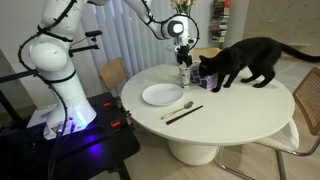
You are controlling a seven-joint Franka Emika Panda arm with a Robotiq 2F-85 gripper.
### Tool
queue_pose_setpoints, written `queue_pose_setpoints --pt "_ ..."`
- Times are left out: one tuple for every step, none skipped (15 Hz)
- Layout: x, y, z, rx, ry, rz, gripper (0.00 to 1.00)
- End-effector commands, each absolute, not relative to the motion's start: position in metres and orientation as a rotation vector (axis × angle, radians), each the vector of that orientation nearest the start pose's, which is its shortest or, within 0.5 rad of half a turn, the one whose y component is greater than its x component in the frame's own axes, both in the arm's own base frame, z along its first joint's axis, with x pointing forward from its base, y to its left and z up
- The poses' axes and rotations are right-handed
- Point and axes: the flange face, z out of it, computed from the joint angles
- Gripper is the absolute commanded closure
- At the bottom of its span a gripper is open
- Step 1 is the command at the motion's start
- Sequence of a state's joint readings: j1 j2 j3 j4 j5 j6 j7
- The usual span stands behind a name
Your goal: Move the cup to the left of the plate
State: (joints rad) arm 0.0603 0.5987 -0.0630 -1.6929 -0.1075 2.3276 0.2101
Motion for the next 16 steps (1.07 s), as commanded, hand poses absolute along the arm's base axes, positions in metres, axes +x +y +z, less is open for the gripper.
queue_pose_setpoints --pt "0.684 0.000 0.258 -3.244 0.165 -0.122 0.35" --pt "0.684 0.001 0.259 -3.243 0.167 -0.127 0.44" --pt "0.684 0.002 0.261 -3.243 0.170 -0.133 0.51" --pt "0.683 0.003 0.262 -3.246 0.171 -0.137 0.60" --pt "0.683 0.004 0.264 -3.246 0.169 -0.141 0.67" --pt "0.682 0.006 0.266 -3.246 0.171 -0.146 0.76" --pt "0.682 0.007 0.267 -3.245 0.171 -0.150 0.82" --pt "0.681 0.008 0.268 -3.245 0.171 -0.154 0.89" --pt "0.681 0.009 0.270 -3.245 0.170 -0.159 0.98" --pt "0.681 0.011 0.272 -3.245 0.169 -0.163 1.00" --pt "0.681 0.012 0.273 -3.245 0.169 -0.167 1.00" --pt "0.681 0.014 0.275 -3.248 0.167 -0.170 1.00" --pt "0.680 0.016 0.276 -3.248 0.163 -0.173 1.00" --pt "0.680 0.019 0.279 -3.250 0.160 -0.176 0.99" --pt "0.679 0.021 0.281 -3.252 0.156 -0.179 0.99" --pt "0.679 0.024 0.283 -3.254 0.154 -0.183 0.99"
